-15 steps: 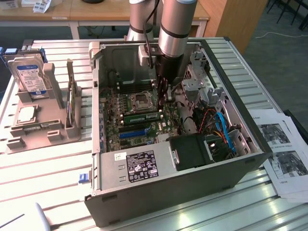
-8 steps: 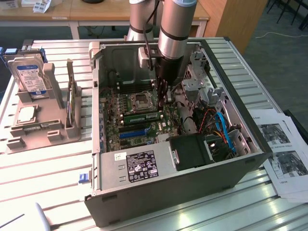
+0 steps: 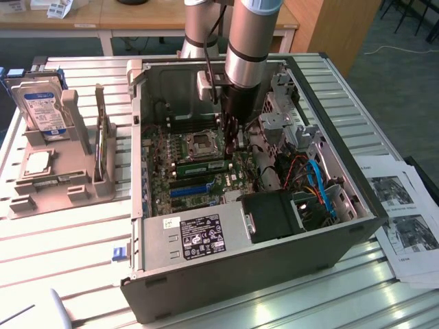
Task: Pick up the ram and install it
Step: 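Press down the ram until it locks into place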
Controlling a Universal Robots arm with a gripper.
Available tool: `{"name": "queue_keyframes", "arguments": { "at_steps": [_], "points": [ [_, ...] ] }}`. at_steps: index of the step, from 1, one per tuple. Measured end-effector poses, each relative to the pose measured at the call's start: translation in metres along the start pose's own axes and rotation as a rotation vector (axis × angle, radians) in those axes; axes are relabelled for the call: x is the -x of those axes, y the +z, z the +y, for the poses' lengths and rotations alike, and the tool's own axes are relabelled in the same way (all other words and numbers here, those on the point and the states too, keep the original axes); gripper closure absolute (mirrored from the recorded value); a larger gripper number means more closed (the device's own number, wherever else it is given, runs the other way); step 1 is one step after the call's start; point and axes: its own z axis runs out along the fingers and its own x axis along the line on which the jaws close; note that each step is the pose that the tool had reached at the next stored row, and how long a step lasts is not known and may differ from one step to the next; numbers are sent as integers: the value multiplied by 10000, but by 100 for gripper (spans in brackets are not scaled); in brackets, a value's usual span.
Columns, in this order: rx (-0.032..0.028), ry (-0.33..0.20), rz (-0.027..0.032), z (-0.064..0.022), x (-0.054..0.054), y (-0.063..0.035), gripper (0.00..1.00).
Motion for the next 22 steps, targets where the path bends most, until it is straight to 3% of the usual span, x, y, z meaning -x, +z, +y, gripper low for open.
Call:
{"name": "queue_keyframes", "arguments": {
  "at_steps": [22],
  "points": [
    [0,0,1,-17,0,46,90]
  ]
}}
